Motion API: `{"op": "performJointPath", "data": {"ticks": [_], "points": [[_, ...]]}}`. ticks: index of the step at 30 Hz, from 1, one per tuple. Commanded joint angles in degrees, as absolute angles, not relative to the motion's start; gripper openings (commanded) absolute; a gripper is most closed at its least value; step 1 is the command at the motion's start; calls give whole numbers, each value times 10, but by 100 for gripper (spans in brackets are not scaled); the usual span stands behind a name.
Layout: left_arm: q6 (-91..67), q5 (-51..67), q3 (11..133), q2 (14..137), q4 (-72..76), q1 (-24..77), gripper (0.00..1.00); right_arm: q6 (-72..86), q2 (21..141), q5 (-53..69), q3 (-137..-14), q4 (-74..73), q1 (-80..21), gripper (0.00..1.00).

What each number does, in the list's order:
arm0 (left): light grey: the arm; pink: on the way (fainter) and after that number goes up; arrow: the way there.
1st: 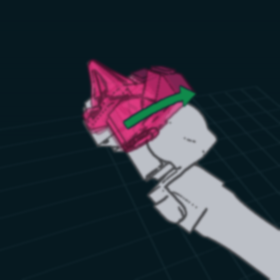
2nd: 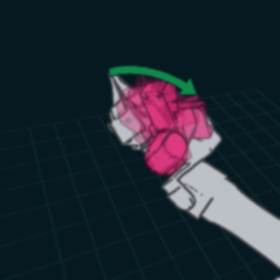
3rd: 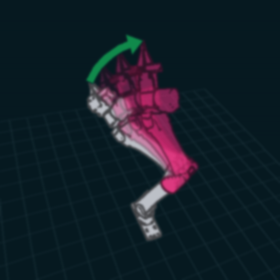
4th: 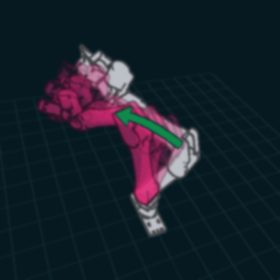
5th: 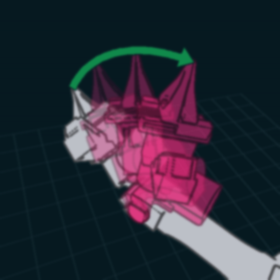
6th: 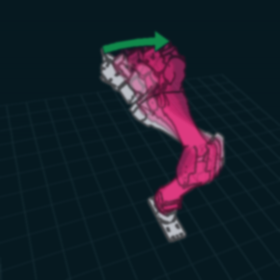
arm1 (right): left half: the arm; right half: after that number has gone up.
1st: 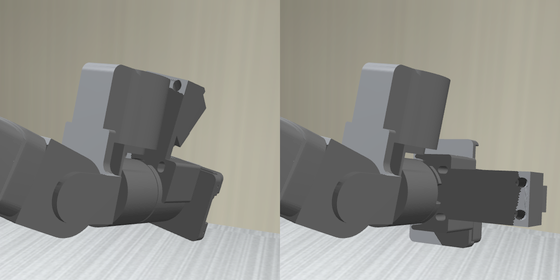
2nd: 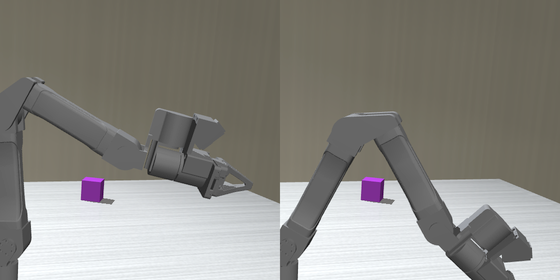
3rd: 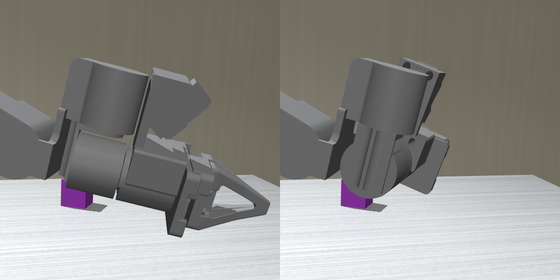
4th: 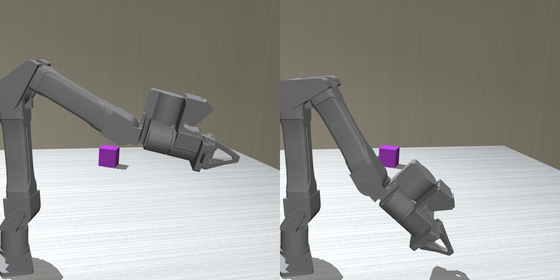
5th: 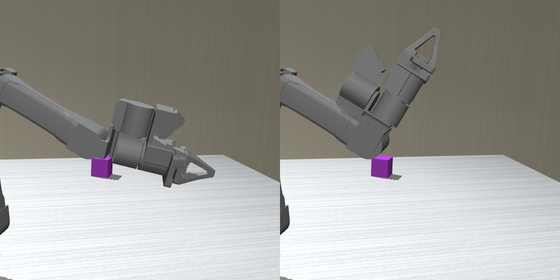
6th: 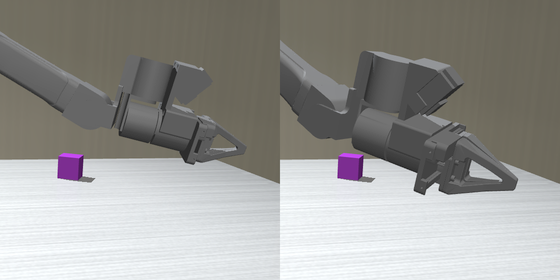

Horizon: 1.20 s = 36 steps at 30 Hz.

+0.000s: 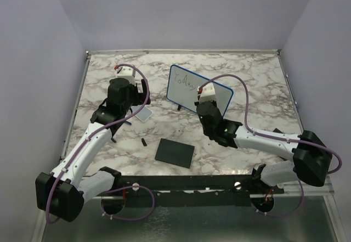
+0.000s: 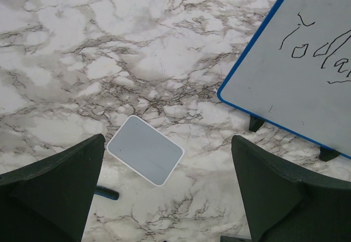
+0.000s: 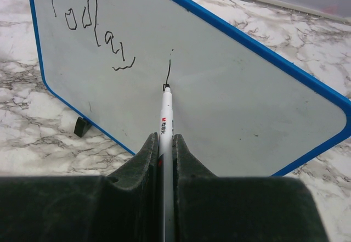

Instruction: Write a sentence on the whiteboard

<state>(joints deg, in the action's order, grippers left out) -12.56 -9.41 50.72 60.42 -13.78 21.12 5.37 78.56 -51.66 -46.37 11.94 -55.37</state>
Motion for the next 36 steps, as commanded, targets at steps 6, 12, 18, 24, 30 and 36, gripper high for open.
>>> {"op": "performJointPath", "data": {"ticks": [6,12,18,24,30,36], "points": [[-122,-85,501,596,-131,214,99,64,754,-547,-445,109,-552,0],[-124,-84,501,596,-131,213,99,79,761,-540,-445,94,-552,0],[-123,-85,500,596,-131,214,99,86,769,-535,-446,92,-552,0],[-123,-84,500,596,-130,213,99,90,777,-530,-447,95,-552,0],[-123,-84,501,597,-131,214,99,87,782,-526,-449,105,-553,0],[-122,-85,500,598,-131,214,99,77,790,-523,-454,122,-552,0]]}}
